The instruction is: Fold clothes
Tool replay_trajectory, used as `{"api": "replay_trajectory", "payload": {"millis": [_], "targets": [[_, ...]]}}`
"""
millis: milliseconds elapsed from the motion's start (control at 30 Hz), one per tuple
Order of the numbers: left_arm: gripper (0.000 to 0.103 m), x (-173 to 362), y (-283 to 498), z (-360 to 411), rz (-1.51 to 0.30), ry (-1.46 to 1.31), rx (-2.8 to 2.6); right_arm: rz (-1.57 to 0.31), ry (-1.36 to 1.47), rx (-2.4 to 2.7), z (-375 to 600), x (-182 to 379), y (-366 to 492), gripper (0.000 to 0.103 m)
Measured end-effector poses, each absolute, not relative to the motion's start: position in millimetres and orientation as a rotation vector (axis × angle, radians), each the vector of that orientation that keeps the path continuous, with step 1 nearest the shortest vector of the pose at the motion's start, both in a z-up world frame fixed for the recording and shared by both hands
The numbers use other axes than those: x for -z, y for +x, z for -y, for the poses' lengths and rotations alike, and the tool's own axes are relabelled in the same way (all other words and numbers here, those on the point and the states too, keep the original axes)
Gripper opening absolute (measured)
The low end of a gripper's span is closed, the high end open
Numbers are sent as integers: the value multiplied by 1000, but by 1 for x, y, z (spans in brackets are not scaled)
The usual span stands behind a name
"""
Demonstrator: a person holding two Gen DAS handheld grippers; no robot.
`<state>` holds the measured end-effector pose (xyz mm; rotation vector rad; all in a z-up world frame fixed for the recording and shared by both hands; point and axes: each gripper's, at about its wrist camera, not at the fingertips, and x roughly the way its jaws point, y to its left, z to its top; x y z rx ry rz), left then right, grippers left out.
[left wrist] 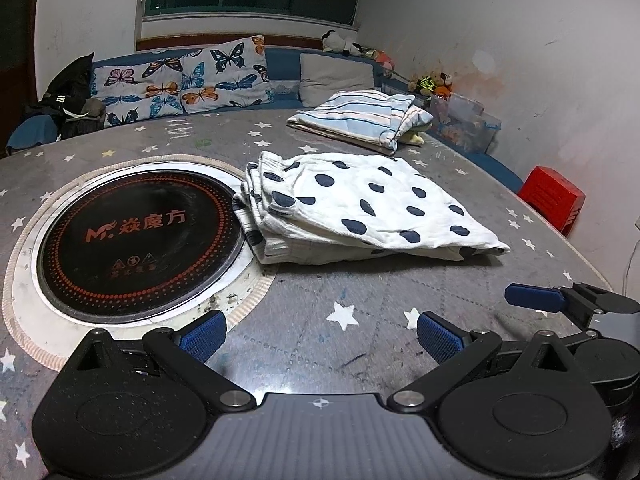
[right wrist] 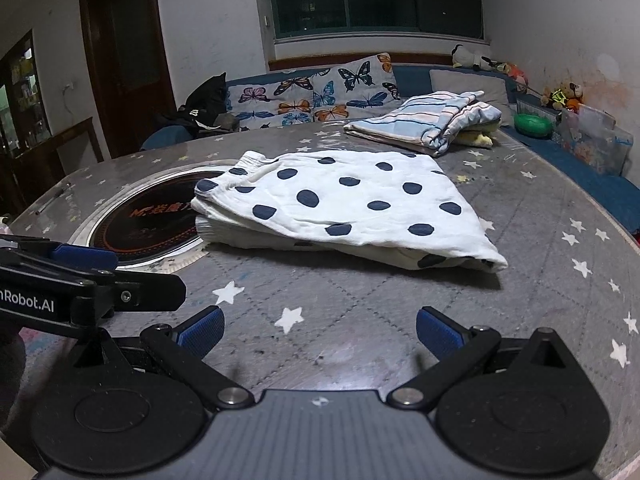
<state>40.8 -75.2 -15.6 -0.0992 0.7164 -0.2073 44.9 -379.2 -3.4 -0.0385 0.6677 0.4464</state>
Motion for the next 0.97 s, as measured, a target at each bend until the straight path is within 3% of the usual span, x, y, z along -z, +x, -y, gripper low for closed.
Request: {"api": "replay_trajectory", "payload": {"millis": [967], "targets": [[103,9,18,72,-684,-108,226,-627,-38,-445,375,-5,23,103]]}}
